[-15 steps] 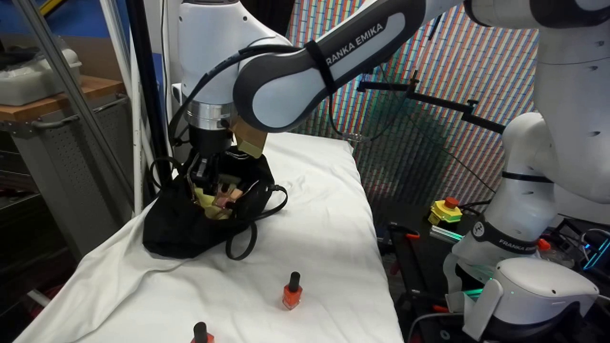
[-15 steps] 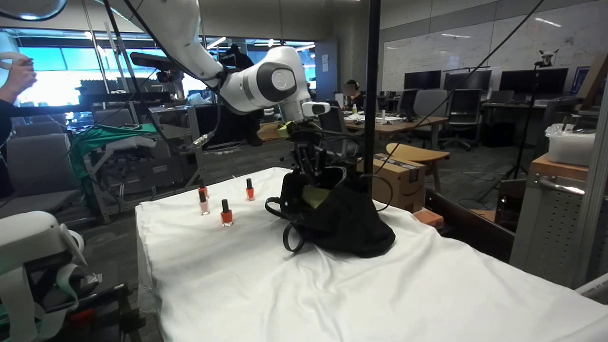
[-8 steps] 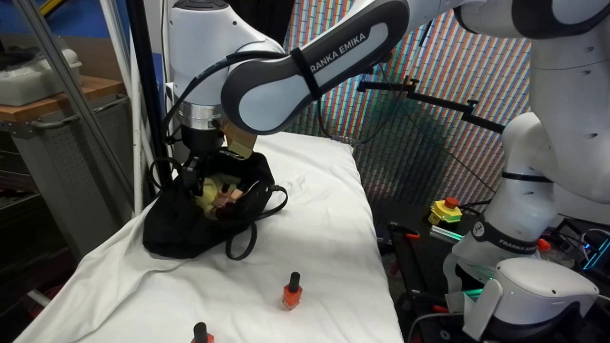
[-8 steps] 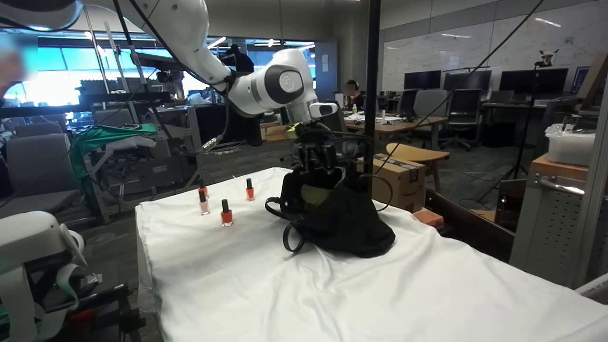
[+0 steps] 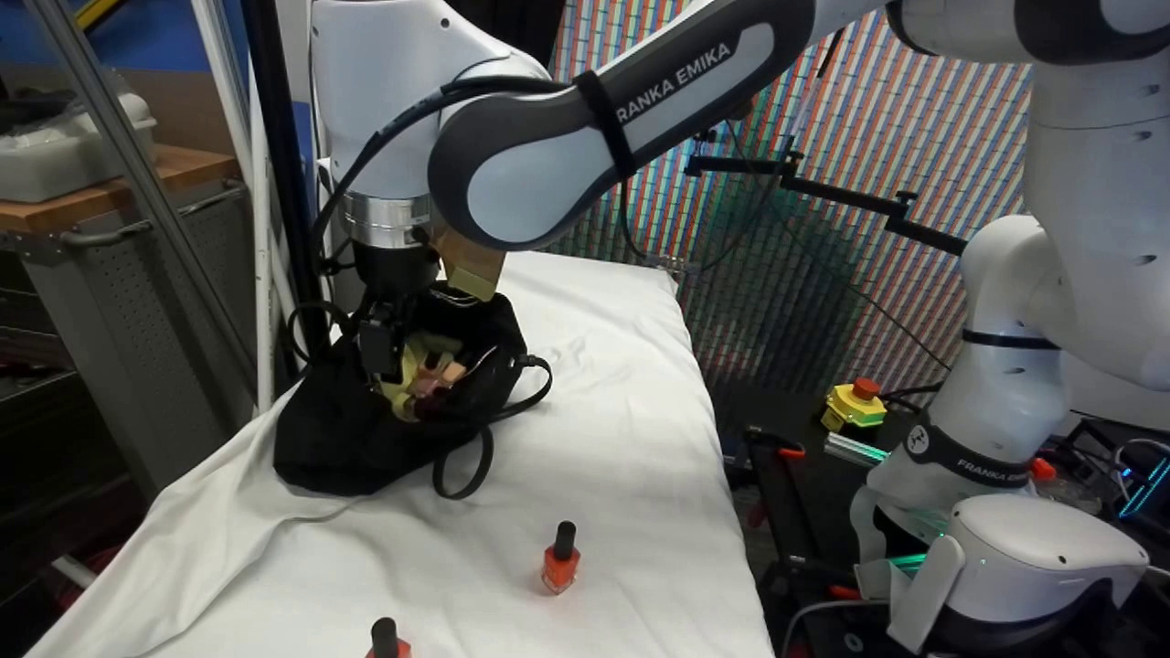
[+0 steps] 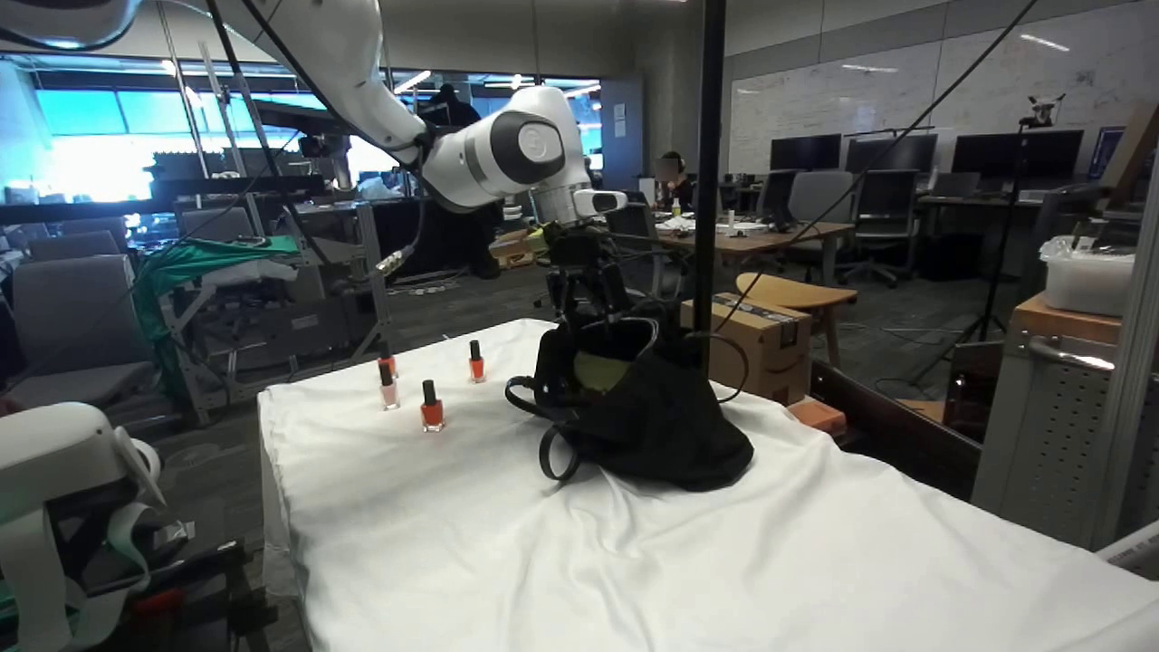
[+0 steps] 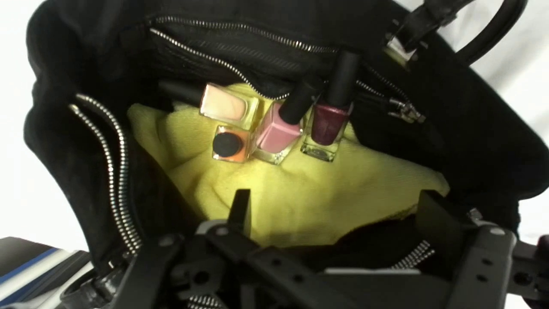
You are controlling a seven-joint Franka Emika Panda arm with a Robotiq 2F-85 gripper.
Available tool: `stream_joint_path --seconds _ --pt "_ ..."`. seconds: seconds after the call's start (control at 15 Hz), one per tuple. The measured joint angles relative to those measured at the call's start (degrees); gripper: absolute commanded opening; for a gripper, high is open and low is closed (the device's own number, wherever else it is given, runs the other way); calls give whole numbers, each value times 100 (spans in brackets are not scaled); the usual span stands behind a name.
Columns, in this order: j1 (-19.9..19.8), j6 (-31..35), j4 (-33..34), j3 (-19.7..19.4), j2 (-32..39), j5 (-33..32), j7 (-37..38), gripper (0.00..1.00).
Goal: Pick up the nail polish and put them in the bag
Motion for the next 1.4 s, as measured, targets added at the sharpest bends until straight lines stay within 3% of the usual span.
stream_joint_path --seconds 0.6,0.93,1.4 --pt "351 -850 -1131 220 -1063 52 1216 100" --pt "343 -819 -1876 386 -1411 571 1692 100" --pt "285 -335 -2646 479 -1578 1476 1752 100"
